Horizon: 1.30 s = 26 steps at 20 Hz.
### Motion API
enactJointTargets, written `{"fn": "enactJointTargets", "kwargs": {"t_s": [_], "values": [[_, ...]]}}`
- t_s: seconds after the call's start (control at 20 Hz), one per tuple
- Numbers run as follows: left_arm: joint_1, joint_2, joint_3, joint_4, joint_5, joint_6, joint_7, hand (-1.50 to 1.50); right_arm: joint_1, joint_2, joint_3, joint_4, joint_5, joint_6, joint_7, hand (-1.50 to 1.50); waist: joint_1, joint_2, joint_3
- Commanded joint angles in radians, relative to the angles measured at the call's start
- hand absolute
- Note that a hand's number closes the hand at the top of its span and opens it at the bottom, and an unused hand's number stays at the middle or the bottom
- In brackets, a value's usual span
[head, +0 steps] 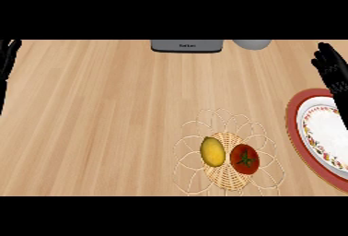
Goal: Pick the lemon from the placemat and place it in the plate
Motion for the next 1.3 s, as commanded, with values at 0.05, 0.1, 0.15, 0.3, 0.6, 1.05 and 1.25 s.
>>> {"fn": "enactJointTargets", "kwargs": {"t_s": [0.05,0.1,0.15,0.3,0.6,1.05,1.25], "values": [[0.074,-0.067,-0.061,0.031,-0.042,0.015,0.003,0.0,-0.085,0.174,0.1,0.053,0.056,-0.14,0.112,1.5,0.004,0.016,0.002],[0.135,-0.081,-0.073,0.082,-0.04,-0.004,-0.033,0.0,-0.036,0.267,0.153,0.021,0.064,-0.207,0.142,1.5,0.012,0.02,-0.001],[0.143,-0.096,-0.109,0.099,-0.061,0.007,-0.01,0.0,-0.063,0.319,0.177,0.033,0.064,-0.249,0.202,1.5,0.017,0.023,-0.002],[0.17,-0.095,-0.126,0.126,-0.04,-0.013,0.034,0.0,-0.065,0.023,0.217,0.089,0.37,-0.191,0.184,1.5,0.017,0.034,-0.048],[0.22,-0.167,-0.172,0.225,-0.058,-0.015,-0.012,0.0,0.017,0.508,0.385,0.139,0.56,-0.797,0.123,-1.5,0.002,0.018,0.0],[0.227,-0.216,-0.168,0.31,-0.1,-0.002,-0.072,0.0,0.186,0.516,0.711,0.126,1.039,-1.113,0.46,-1.5,-0.031,0.006,0.0],[0.253,-0.207,-0.149,0.319,-0.112,0.005,-0.114,0.0,0.233,0.516,0.66,0.072,1.221,-0.874,0.68,-1.5,-0.037,0.002,-0.002]]}}
